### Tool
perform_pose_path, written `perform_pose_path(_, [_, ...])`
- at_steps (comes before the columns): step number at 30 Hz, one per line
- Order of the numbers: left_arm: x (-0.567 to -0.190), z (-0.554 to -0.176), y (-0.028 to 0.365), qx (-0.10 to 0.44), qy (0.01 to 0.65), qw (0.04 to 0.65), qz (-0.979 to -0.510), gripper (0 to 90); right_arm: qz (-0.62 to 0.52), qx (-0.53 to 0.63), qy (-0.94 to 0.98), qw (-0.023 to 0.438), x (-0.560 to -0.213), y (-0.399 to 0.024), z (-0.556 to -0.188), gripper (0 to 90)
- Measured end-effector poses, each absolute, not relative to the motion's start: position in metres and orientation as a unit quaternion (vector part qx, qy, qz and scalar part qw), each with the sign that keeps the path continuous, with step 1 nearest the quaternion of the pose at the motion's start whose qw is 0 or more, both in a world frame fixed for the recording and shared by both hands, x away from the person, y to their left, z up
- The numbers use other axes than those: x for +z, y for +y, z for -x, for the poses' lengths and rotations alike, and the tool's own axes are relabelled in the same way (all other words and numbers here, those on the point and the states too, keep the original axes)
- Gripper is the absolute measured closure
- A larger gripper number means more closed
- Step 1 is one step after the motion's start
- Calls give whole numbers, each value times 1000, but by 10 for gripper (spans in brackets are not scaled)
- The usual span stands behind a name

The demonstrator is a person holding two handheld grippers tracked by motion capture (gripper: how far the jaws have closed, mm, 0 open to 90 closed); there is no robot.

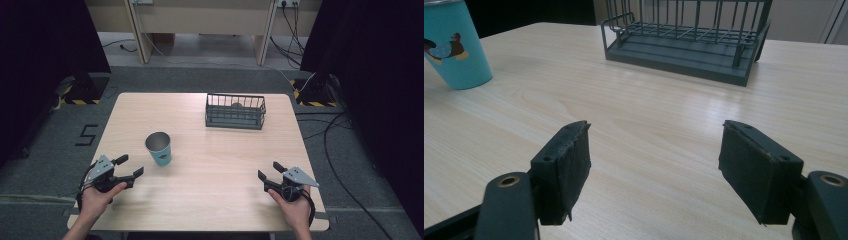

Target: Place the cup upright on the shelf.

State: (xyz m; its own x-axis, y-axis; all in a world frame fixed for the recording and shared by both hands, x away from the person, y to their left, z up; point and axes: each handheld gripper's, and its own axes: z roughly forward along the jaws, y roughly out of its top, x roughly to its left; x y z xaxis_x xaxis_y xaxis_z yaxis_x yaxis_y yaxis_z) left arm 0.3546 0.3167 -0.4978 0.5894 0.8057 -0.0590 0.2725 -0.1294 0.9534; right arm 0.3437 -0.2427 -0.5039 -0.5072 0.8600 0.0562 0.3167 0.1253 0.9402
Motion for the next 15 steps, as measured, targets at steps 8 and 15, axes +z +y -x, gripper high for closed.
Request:
perform_pose_path(8, [-509, -370, 300, 221, 375, 559, -706, 145, -420, 511, 703, 261, -506, -243, -346, 288])
perform_pose_path(15, [-514, -382, 295, 209, 388, 567, -696, 143, -418, 509, 708, 255, -506, -240, -347, 286])
